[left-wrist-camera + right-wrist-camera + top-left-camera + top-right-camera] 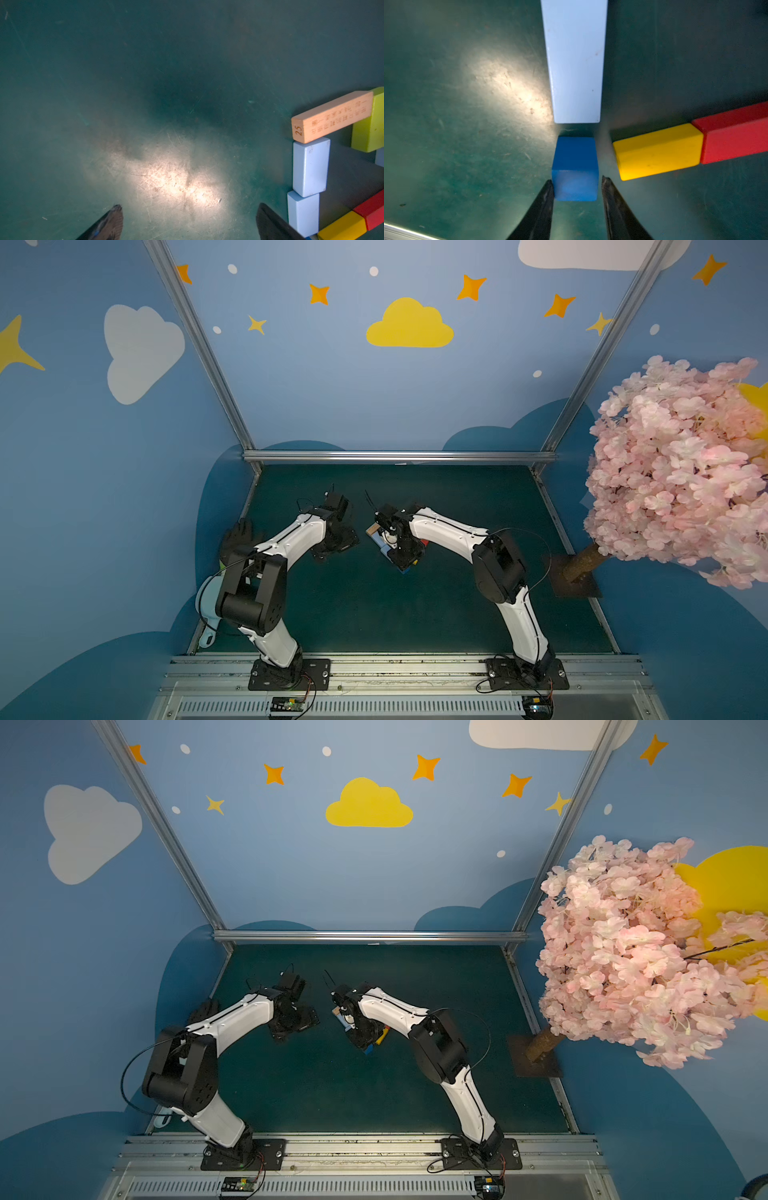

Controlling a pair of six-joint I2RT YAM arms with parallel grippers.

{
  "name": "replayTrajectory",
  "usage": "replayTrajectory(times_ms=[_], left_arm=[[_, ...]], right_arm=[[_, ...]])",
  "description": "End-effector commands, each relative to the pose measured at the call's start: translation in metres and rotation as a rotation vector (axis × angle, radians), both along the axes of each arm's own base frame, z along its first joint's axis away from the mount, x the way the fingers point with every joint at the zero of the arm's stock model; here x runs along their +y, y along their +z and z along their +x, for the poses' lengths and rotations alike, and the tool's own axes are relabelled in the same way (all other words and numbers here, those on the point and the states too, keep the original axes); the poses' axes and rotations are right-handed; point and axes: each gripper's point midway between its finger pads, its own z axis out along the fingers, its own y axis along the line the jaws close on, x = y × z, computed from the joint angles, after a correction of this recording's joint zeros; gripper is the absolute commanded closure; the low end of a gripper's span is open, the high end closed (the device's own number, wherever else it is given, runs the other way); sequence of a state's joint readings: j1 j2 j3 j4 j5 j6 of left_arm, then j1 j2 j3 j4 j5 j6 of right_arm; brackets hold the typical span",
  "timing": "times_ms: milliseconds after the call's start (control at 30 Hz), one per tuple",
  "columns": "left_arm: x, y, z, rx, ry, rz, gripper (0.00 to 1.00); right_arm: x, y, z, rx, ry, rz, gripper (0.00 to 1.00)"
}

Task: Assemble a heart with building blocks
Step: Assemble the building block at the center of the board.

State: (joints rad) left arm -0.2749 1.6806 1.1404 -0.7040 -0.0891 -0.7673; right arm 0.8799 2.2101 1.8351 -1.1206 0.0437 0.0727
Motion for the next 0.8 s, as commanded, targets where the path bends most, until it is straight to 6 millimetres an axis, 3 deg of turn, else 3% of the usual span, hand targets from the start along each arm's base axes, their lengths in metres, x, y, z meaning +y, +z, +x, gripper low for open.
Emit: replayTrajectory(times_ms=[0, 767], left_arm=[[0.0011, 0.0042, -0.003, -0.008, 0.007, -0.011, 0.0], [0.003, 0.0008, -0.0054, -0.002, 0.012, -0.004, 0.0]], right_arm=[[0.0024, 0.0202, -0.0009, -0.023, 0.0, 0.019, 0.61], [0.0064, 0.0153, 0.0056, -0.034, 0.006, 0.012, 0.66]])
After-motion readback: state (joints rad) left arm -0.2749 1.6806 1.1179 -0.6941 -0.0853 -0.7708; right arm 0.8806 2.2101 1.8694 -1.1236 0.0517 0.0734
